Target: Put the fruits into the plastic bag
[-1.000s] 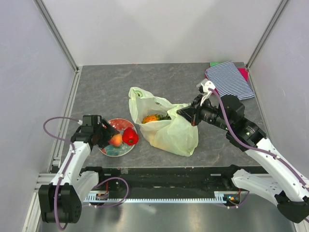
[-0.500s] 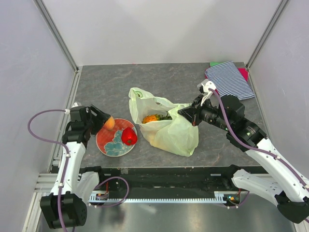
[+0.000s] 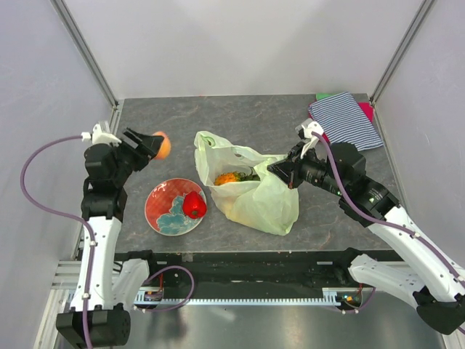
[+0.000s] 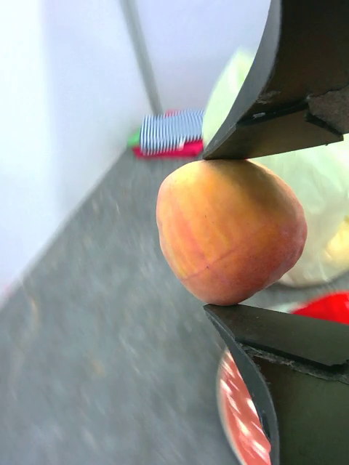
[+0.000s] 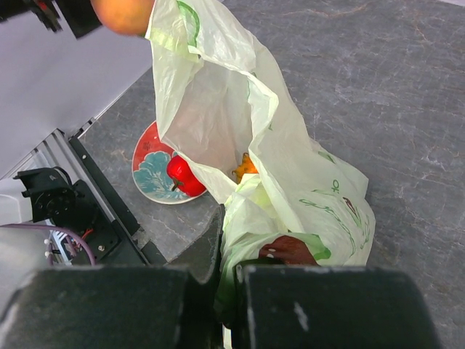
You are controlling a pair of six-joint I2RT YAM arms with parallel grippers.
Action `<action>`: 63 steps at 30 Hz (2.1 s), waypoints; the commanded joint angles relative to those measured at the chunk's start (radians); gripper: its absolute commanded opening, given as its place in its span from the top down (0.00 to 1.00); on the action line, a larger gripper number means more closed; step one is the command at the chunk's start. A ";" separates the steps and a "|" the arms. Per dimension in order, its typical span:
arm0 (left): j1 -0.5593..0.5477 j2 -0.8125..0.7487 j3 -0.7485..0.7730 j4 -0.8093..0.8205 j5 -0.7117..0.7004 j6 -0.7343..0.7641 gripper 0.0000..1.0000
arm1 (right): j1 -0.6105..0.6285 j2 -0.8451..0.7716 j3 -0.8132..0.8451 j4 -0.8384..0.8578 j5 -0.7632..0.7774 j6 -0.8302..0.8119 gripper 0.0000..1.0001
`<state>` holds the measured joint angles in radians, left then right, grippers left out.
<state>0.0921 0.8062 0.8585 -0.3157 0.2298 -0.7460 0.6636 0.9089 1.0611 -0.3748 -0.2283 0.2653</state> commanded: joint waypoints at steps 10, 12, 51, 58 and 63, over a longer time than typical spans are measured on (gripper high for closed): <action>-0.435 0.237 0.326 0.534 0.592 0.281 0.48 | 0.001 0.013 0.046 0.024 0.024 0.017 1.00; -0.465 0.283 0.350 0.476 0.620 0.347 0.48 | -0.001 0.012 0.046 0.024 0.030 0.020 1.00; -0.787 0.674 0.402 -0.154 -0.041 0.677 0.51 | 0.001 0.010 0.025 0.068 0.023 0.040 1.00; -0.867 0.729 0.424 -0.223 -0.089 0.712 0.44 | 0.001 0.005 0.027 0.065 0.027 0.041 1.00; -0.867 0.738 0.425 -0.227 -0.057 0.709 0.32 | -0.001 0.007 0.028 0.063 0.029 0.043 1.00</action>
<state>-0.7784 1.5440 1.2358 -0.5369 0.1692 -0.0731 0.6636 0.9302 1.0740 -0.3519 -0.2081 0.2985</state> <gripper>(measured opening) 0.801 0.010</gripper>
